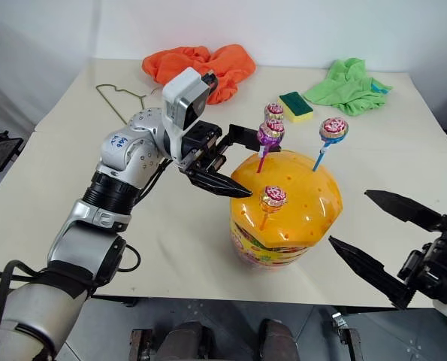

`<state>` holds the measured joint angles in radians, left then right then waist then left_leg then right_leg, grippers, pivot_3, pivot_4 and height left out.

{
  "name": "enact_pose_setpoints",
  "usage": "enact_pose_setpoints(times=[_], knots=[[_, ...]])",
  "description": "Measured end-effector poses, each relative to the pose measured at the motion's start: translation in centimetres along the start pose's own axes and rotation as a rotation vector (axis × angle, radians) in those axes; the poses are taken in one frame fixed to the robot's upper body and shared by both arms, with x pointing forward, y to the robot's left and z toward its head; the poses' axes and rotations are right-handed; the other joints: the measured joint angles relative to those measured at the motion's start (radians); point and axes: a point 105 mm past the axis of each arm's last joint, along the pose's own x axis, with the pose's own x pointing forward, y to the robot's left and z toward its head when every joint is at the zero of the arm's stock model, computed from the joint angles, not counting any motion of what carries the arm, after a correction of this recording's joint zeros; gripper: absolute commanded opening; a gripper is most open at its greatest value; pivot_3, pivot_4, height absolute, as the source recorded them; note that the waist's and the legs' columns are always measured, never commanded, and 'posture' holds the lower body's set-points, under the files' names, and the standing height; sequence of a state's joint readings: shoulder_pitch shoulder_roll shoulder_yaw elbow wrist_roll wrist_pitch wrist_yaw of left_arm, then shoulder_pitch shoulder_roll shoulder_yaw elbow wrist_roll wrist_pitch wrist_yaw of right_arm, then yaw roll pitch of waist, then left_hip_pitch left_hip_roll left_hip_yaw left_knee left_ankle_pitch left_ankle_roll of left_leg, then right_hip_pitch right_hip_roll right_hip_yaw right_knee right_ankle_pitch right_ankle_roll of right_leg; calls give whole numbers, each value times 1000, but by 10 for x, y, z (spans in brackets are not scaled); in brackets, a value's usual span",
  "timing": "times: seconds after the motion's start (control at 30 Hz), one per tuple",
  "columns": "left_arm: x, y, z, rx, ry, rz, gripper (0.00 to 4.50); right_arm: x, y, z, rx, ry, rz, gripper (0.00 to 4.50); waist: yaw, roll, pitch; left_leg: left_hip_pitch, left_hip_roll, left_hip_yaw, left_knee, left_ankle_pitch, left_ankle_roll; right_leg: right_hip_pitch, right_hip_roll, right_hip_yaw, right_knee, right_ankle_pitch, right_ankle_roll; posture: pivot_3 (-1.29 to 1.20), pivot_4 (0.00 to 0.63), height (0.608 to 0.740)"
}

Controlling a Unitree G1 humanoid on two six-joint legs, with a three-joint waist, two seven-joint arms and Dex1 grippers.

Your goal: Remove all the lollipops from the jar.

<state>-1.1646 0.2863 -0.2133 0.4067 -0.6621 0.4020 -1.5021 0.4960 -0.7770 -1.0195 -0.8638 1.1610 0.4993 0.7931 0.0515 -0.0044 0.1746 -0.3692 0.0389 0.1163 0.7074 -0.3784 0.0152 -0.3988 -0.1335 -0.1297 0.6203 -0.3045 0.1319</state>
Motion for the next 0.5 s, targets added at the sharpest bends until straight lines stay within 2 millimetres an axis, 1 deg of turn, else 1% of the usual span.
enact_pose_setpoints(times=[0.1,0.17,0.4,0.43,0.5], knots=[[1,0,1,2,-7,-3,3036,-2,0,1,-7,4,-18,4500,0,0,0,0,0,0,0,0,0,0,0,0,0,0,0,0,150,740],[1,0,2,8,-13,0,2359,-2,1,0,-6,8,-21,4500,0,0,0,0,0,0,0,0,0,0,0,0,0,0,0,0,150,740],[1,1,4,16,-23,-1,196,-3,3,1,-16,2,-25,4500,0,0,0,0,0,0,0,0,0,0,0,0,0,0,0,0,150,740],[1,1,5,18,-26,1,27,-3,3,1,-16,2,-25,4500,0,0,0,0,0,0,0,0,0,0,0,0,0,0,0,0,150,740],[1,1,10,28,-49,-1,27,-3,2,1,-16,3,-27,4500,0,0,0,0,0,0,0,0,0,0,0,0,0,0,0,0,150,740]])
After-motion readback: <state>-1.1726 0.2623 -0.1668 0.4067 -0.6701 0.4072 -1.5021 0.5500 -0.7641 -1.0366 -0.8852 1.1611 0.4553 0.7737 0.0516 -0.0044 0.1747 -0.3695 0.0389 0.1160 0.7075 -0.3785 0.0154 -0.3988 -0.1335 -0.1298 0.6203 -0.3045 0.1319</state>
